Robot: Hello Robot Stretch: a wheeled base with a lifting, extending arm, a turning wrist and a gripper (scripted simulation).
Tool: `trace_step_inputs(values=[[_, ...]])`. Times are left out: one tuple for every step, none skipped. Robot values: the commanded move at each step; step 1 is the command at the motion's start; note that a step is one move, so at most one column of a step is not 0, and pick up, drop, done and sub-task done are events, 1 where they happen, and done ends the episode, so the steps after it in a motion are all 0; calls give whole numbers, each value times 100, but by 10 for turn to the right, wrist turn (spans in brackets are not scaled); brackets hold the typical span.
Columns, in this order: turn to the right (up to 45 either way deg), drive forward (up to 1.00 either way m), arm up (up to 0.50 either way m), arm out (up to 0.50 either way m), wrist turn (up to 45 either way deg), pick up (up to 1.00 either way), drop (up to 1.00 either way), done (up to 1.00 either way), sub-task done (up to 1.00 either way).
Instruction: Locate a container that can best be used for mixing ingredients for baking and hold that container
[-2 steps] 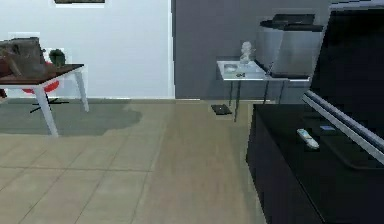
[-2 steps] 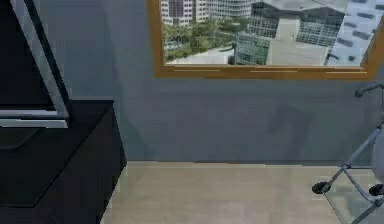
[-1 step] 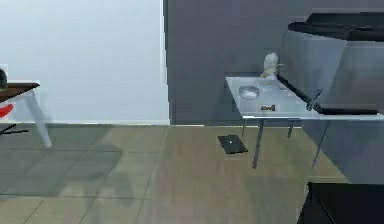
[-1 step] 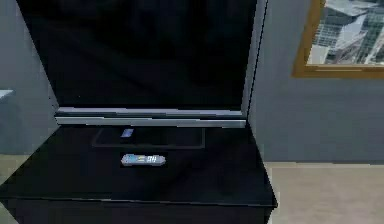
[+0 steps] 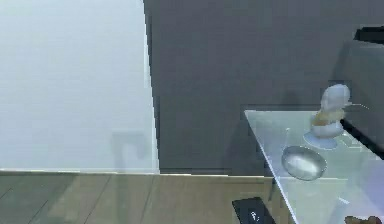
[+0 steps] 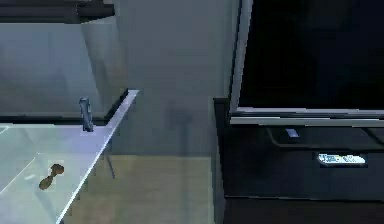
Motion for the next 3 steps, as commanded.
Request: trace_step_inputs(values=[[-450, 0, 0, 0, 0, 0, 0, 0, 0], [-90, 0, 0, 0, 0, 0, 0, 0, 0], [450, 0, 0, 0, 0, 0, 0, 0, 0]])
